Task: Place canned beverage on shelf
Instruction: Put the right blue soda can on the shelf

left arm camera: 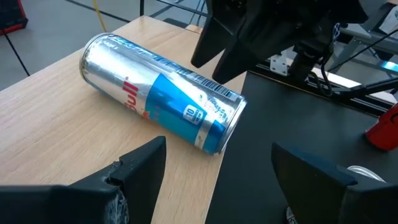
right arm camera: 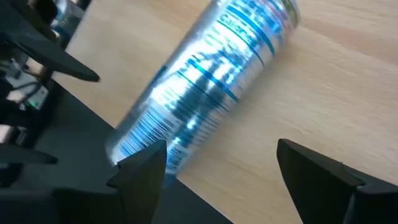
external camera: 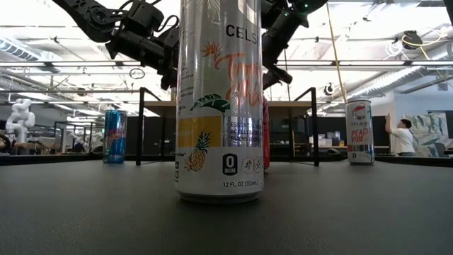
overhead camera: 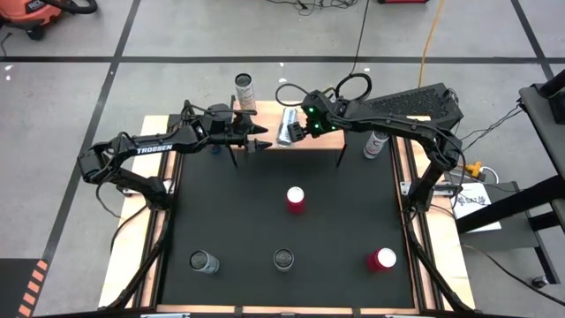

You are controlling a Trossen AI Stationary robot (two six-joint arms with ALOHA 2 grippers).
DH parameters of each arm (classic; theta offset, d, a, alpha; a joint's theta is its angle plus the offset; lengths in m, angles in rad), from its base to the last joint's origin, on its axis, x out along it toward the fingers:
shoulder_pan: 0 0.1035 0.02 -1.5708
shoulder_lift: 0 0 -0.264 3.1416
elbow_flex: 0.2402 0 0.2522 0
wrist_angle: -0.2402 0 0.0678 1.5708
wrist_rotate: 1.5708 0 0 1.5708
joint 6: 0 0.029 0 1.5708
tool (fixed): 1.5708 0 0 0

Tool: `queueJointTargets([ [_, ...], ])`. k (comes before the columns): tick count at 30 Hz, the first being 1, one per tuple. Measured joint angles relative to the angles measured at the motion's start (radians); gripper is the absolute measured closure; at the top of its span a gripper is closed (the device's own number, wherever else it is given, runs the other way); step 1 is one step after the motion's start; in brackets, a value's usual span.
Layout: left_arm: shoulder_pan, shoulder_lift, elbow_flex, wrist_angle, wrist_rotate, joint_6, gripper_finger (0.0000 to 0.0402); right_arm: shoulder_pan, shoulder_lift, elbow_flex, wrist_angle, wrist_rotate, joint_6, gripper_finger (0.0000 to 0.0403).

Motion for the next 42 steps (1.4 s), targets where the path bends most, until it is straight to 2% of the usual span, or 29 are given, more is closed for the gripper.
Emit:
queueJointTargets([
  [7,0.001,0.000,0.000,0.000,-0.038,-0.006,0.0107,0.000,0.000,0.000,0.082,-0.002,0.038,0.0115],
  [19,0.001,0.000,0.000,0.000,-0.040,-0.006,0.0107,0.000,0.000,0.000,0.084,0.000,-0.011,0.0110],
  [33,0.001,0.000,0.000,-0.003,-0.040,-0.008,0.0107,0.000,0.001,0.000,0.082,0.006,0.170,0.0103],
  [42,0.000,0.000,0.000,-0.001,-0.040,-0.008,0.0107,-0.004,0.002,0.000,0.080,0.056,0.198,0.0103],
])
